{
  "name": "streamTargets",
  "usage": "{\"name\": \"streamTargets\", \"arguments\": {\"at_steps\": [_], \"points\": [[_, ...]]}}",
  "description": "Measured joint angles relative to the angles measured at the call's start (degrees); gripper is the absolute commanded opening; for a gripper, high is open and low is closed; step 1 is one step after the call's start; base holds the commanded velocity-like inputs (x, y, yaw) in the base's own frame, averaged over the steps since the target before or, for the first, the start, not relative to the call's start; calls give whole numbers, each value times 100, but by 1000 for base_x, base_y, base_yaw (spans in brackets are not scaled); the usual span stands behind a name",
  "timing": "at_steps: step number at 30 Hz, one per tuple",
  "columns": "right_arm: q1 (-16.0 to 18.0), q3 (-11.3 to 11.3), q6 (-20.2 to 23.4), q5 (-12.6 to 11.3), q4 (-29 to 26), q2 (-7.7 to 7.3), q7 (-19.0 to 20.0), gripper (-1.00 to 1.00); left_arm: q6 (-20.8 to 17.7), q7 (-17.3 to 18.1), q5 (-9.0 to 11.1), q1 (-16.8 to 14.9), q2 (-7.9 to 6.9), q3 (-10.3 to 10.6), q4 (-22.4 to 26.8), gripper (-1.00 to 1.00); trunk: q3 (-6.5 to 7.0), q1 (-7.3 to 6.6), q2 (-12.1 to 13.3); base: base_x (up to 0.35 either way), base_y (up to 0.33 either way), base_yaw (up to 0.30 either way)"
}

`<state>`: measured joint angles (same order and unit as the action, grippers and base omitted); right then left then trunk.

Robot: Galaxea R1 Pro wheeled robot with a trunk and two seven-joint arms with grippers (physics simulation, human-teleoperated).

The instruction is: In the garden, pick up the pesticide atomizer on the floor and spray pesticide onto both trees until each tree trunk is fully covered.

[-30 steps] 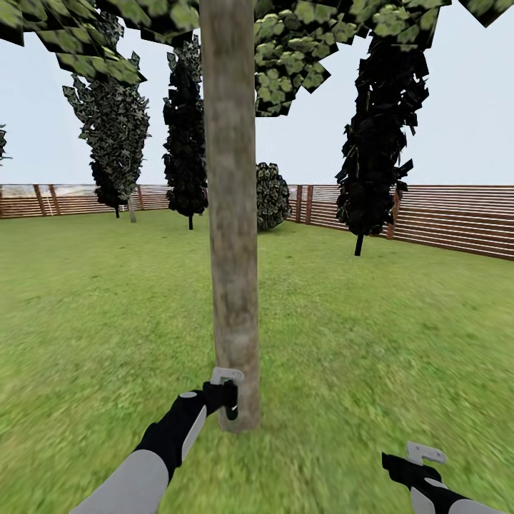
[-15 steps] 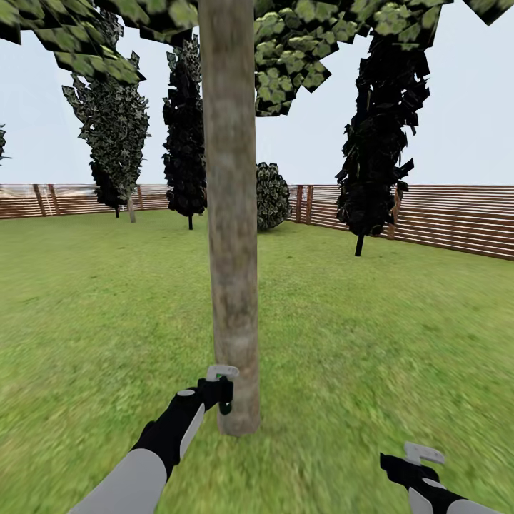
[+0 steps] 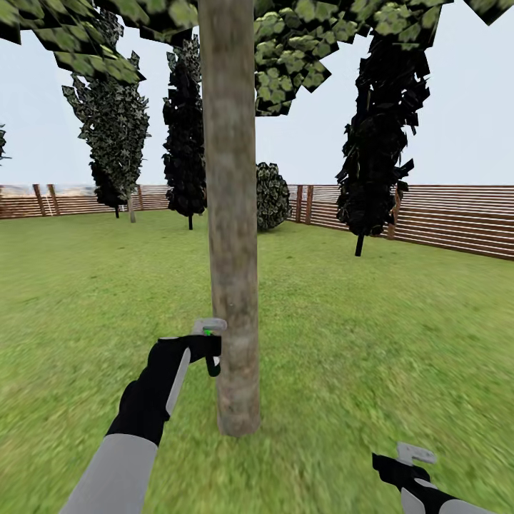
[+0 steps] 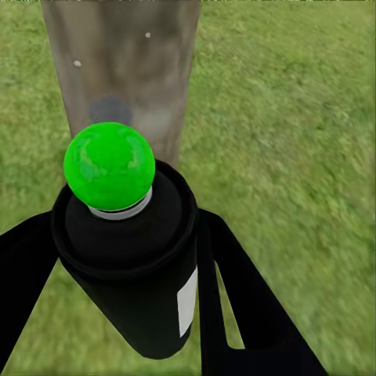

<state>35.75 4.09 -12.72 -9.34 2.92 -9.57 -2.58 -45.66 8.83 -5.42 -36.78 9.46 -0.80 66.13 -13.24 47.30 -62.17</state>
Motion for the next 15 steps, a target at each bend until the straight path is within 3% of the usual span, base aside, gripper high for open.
{"name": "streamTargets", "arguments": {"at_steps": [8,13,15], "points": [[0,0,0,0,0,0,-2,100,0,7,4,0,3,54,131,-100,0,0,0,0,0,0],[0,7,0,-5,0,-7,-4,100,-24,21,7,-1,7,72,603,-100,0,0,-1,0,0,0],[-20,3,0,-8,0,-2,-4,100,-279,26,16,-2,26,203,1016,-100,0,0,-1,0,0,0]]}}
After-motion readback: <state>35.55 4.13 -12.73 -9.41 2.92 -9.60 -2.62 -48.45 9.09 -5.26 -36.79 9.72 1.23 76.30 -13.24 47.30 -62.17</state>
